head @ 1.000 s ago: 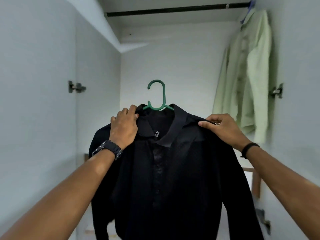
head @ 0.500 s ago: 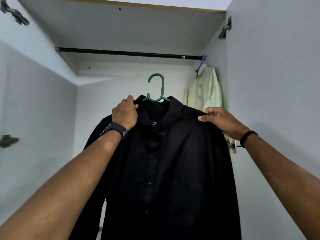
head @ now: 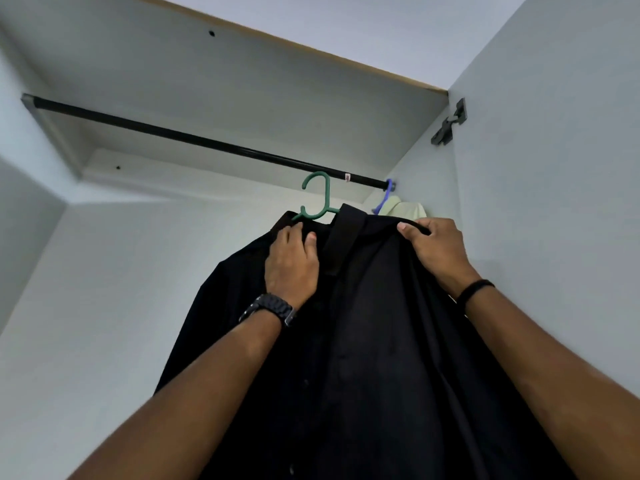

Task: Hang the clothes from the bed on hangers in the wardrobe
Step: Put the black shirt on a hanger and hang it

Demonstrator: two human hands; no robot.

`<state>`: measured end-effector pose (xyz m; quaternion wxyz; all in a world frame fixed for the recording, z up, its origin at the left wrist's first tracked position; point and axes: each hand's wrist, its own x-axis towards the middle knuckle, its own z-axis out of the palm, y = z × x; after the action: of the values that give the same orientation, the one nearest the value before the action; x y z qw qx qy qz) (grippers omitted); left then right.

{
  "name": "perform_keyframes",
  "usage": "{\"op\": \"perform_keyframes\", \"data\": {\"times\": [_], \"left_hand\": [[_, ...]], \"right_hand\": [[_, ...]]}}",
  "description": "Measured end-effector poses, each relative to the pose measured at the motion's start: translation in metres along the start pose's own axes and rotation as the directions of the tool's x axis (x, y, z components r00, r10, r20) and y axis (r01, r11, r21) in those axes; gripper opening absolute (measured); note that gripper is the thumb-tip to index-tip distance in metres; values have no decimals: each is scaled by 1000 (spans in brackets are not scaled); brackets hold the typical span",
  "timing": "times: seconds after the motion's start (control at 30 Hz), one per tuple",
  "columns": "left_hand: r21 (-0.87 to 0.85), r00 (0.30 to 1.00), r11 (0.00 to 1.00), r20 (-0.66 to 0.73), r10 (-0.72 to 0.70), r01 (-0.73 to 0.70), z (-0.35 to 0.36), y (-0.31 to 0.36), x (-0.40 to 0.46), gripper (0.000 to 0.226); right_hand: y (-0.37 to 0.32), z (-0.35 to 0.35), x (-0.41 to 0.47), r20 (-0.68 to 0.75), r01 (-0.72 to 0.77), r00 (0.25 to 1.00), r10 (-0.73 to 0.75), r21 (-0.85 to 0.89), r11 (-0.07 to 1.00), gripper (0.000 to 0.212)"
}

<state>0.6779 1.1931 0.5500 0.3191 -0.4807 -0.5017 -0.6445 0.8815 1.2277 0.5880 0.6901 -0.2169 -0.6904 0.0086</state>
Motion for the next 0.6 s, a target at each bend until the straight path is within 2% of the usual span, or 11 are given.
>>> {"op": "perform_keyframes", "data": {"times": [0.13, 0.2, 0.3, 0.37, 0.47, 0.6], "left_hand": [[-166, 998, 986, 51, 23, -14, 51, -28, 2, 54], [-208, 995, 974, 27, 97, -89, 69, -41, 5, 57], [-115, 950, 945, 21, 311, -306, 97, -63, 17, 62], [-23, 922, 930, 129, 366, -366, 117, -74, 30, 62], [-19, 901, 950, 310, 303, -313, 145, -83, 48, 57], [-81, 854, 965, 450, 260, -251, 173, -84, 61, 56]], "right_hand": [[17, 34, 25, -113, 50, 992, -60, -92, 995, 35], [22, 47, 33, -147, 39, 987, -59, -136, 990, 35], [31, 67, 55, -212, -6, 977, -32, -175, 985, 36], [40, 75, 69, -261, -38, 965, -12, -184, 982, 41], [55, 89, 89, -336, -69, 942, -5, -209, 975, 41], [71, 106, 110, -405, -108, 914, 2, -238, 965, 35]]}}
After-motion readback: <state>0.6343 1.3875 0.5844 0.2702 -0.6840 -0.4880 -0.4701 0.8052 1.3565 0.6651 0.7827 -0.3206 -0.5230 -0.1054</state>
